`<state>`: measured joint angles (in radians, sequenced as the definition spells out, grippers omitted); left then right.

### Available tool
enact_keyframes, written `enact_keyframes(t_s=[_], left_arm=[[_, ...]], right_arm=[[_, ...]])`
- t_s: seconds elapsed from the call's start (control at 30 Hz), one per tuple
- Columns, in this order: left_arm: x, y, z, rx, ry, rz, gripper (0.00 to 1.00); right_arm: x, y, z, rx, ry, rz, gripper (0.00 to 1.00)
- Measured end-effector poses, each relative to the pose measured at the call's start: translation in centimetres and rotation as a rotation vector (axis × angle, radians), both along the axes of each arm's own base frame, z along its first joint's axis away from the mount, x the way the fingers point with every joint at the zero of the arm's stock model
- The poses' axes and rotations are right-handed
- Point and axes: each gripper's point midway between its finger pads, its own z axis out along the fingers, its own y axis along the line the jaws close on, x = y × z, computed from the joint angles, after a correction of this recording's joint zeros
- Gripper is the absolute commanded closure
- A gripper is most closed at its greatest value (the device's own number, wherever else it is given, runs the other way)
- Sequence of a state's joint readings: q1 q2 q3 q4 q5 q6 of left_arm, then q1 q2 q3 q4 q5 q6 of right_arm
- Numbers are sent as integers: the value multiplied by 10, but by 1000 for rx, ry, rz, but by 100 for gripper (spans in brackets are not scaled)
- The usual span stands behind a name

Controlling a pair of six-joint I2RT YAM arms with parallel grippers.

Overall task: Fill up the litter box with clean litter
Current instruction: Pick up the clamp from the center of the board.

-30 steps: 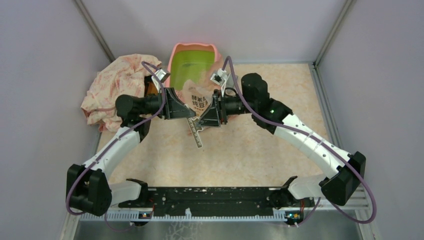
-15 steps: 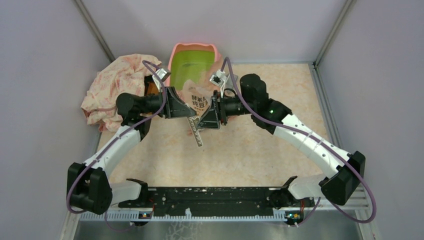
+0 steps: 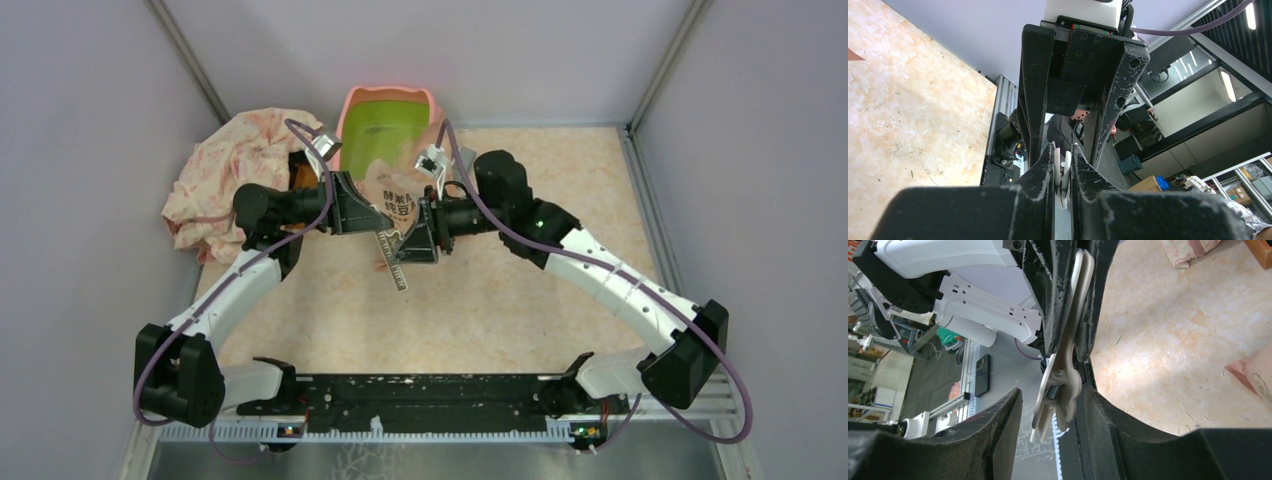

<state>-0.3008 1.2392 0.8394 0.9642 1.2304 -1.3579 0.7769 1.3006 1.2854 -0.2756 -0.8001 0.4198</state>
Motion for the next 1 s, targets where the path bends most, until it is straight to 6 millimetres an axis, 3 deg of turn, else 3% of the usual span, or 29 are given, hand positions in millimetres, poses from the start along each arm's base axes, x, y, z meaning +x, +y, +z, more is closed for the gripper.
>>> enact_keyframes(t_s=[0.23,0.43,0.73,0.83,0.93,1.0], left_arm=[[-1,-1,0,1,-2,-3,100],[-1,-1,-1,2,-8,-4,100],[-3,-1,0,3,-23,-8,100],[-3,-1,0,3,-25,-8,100],[-3,-1,0,2,-39,-8,100],[-4,-1,0,1,-49,-8,93]], right_arm=[[7,4,3,-2,-3,-15,53],[9,6,10,7,-15,-19,64],[9,4,8,-5,-4,-22,66],[9,4,8,-7,-3,-22,78],[11,3,6,-15,8,-37,100],[11,2,4,-23,21,-42,100]])
